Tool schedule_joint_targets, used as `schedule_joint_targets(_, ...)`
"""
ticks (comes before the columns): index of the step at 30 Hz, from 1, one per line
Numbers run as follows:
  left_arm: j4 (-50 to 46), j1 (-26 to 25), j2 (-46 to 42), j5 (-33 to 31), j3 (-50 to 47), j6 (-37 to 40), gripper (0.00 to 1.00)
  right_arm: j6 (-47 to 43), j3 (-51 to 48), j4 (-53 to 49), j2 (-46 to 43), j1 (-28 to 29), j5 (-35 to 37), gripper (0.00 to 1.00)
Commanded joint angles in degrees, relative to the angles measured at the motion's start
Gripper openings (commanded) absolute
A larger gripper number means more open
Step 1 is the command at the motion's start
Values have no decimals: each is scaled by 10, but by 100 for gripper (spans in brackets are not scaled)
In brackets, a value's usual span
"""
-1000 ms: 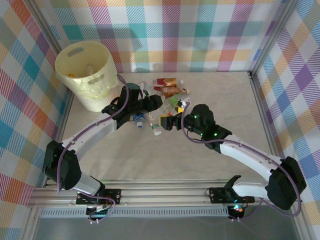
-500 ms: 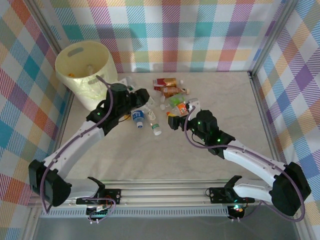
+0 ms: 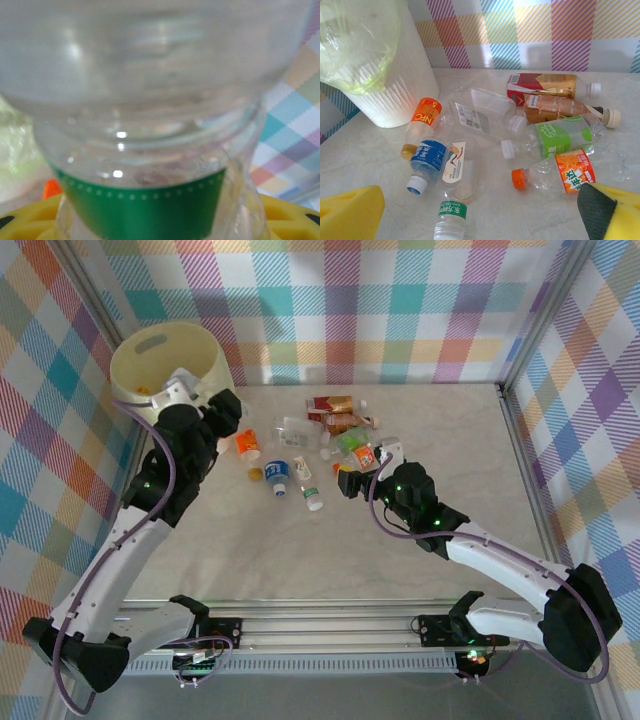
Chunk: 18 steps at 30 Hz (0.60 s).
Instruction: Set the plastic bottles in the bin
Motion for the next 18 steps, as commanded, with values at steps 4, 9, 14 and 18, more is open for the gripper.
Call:
schedule_joint_targets(4,48,56,47,-44,85,82,47,18,-9,40,0,1,17,100)
schedule_joint_targets(9,78,118,108,-23,158,138,47,18,-4,30,2,1,14,100)
schedule_joint_targets(14,91,159,181,-13,227,209,49,27,-4,23,3,1,12,100)
schedule_joint_targets(18,95,187,231,12,273,273,49,27,2,16,10,1,4,100)
